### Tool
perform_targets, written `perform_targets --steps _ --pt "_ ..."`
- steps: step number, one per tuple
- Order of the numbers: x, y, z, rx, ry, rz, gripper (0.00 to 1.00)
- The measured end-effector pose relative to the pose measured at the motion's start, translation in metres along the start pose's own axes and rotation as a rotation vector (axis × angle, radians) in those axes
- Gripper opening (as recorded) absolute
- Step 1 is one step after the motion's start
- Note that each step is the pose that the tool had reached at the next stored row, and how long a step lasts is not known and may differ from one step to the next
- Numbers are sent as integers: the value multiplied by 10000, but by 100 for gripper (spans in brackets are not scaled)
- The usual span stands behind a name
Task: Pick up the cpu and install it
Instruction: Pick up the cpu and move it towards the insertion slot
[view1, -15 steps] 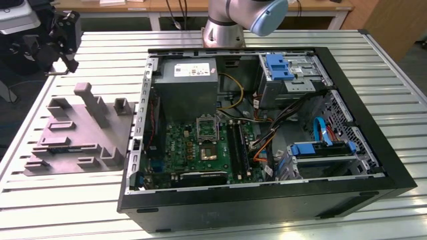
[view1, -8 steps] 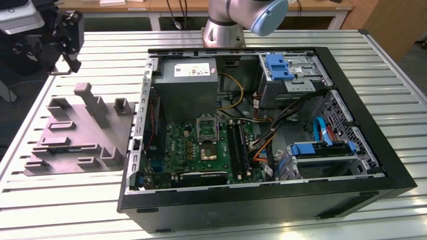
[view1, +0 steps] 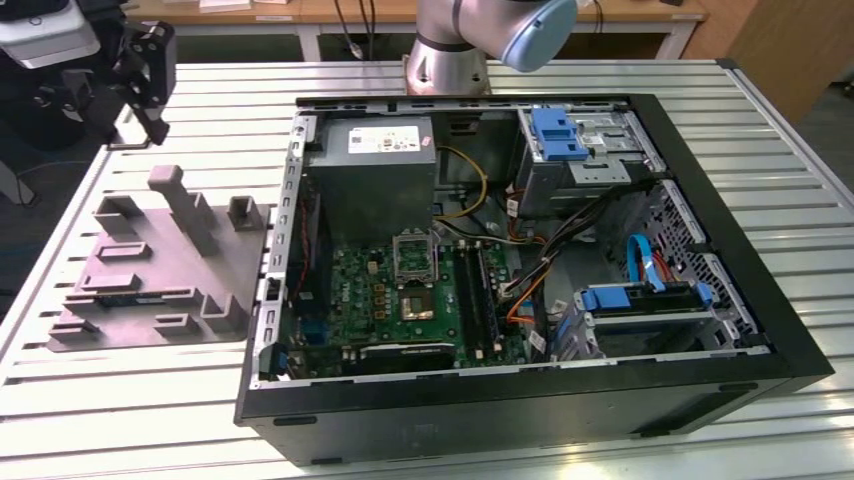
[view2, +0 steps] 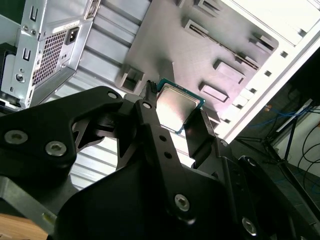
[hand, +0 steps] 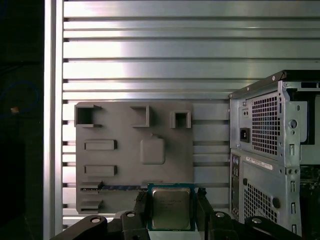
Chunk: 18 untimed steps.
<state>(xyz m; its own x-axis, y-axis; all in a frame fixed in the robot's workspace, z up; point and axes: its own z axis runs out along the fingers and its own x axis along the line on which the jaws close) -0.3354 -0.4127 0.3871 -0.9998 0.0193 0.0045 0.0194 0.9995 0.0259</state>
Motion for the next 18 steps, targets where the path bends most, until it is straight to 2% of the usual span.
perform_targets --steps 18 --pt "-135 3 -1 0 0 0 47"
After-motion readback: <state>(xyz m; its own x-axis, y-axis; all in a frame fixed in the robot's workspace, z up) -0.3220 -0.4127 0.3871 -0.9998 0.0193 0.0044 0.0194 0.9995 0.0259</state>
